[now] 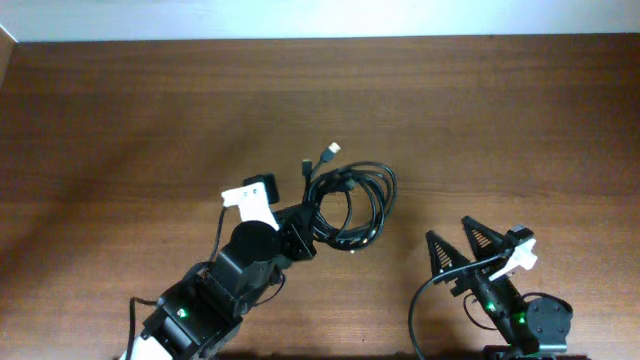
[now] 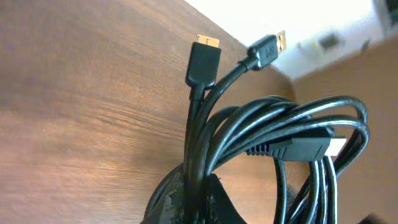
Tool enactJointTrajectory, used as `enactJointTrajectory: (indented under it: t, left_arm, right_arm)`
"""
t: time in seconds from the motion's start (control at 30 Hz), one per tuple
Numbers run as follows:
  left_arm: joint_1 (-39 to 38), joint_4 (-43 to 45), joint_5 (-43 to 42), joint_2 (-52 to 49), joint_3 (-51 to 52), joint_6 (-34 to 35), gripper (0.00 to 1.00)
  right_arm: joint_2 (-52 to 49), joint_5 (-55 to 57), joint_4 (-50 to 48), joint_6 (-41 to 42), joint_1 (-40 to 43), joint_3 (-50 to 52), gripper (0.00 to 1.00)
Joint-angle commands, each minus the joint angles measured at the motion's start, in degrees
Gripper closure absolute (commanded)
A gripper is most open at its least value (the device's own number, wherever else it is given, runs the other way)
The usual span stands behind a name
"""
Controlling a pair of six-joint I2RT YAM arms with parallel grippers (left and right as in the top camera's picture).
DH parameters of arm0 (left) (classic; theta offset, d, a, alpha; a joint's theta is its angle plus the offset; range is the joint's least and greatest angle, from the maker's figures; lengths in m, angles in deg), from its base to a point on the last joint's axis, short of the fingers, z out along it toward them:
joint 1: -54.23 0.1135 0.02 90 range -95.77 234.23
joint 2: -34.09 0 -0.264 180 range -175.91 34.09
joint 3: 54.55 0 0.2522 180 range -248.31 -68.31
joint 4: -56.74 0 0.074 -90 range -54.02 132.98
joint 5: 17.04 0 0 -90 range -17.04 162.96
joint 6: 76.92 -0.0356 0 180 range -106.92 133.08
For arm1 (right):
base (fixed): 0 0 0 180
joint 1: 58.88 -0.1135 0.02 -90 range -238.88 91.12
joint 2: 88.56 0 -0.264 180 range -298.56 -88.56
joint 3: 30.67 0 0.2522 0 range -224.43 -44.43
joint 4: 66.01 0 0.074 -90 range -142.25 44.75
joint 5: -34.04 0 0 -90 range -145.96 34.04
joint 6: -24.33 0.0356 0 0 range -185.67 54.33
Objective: Untangle cables
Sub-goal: 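Lift the cable bundle upward with the left gripper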
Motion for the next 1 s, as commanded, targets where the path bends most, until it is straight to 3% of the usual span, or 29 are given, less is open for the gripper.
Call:
enactJointTrajectory:
  t: [0.0,0.17,0.33,0.4,0.5,0.7,0.97]
  left_arm:
    - [0.24,0.35,5.57,0.83,-1.09,19.96,1.0]
    - [0.24,-0.28,6.8,0.57,-1.09,32.46,1.0]
    - [0.24,-5.03,4.76,-1.97,-1.09,49.57,1.0]
    - [0.24,-4.63,3.45,-2.58,-1.09,49.53,1.0]
    - [0.07,-3.91,-0.33,-2.62,-1.09,49.51,1.0]
    - [0.07,-0.85,-5.16,-2.75,-1.09,49.55,1.0]
    - [0.07,5.68,-7.23,-8.79,-1.09,49.53,1.0]
  right_arm:
    - [0.33,-8.83,-0.31,7.1,-0.44,-4.52,0.01]
    - [-2.56,-10.88,11.34,8.92,-0.39,-15.91,0.01]
    - [-16.72,-18.86,23.76,12.17,-0.39,-33.86,0.01]
    - [-21.99,-20.48,30.86,14.34,-0.39,-41.68,0.01]
    - [-25.24,-20.9,32.28,15.34,-0.39,-46.8,0.01]
    - [-25.24,-22.16,36.0,15.26,-0.42,-45.59,0.01]
    - [-25.24,-21.77,42.4,3.65,-0.46,-45.31,0.04]
